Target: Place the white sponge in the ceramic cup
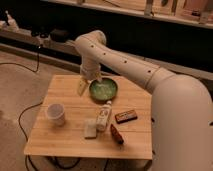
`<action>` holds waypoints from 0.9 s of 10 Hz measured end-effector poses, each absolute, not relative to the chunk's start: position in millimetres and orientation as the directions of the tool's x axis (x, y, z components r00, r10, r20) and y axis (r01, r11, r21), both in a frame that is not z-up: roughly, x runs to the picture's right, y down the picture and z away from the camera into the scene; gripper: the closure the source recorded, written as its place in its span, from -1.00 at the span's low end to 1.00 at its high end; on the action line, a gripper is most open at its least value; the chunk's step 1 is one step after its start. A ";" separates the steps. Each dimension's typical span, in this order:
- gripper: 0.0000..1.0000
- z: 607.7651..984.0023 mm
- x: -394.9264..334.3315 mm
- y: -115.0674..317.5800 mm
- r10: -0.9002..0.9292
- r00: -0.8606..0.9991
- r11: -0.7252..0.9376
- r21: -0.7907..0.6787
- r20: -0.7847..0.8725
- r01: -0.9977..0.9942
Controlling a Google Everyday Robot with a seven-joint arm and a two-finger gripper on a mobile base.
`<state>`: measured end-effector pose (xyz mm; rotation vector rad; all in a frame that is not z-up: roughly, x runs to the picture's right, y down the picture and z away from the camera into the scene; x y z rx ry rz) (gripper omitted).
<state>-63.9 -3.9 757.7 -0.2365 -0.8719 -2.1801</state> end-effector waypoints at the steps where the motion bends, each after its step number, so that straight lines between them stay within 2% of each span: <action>1: -0.60 762.5 -60.5 1.6 -0.587 -0.679 -0.476 0.490 0.441 0.730; 4: -0.60 787.9 -51.5 39.3 -0.638 -0.574 -0.456 0.348 0.513 0.819; 7: -0.60 796.6 -55.3 70.7 -0.678 -0.511 -0.407 0.308 0.528 0.860; 9: -0.60 796.7 -55.1 70.5 -0.680 -0.510 -0.407 0.307 0.527 0.860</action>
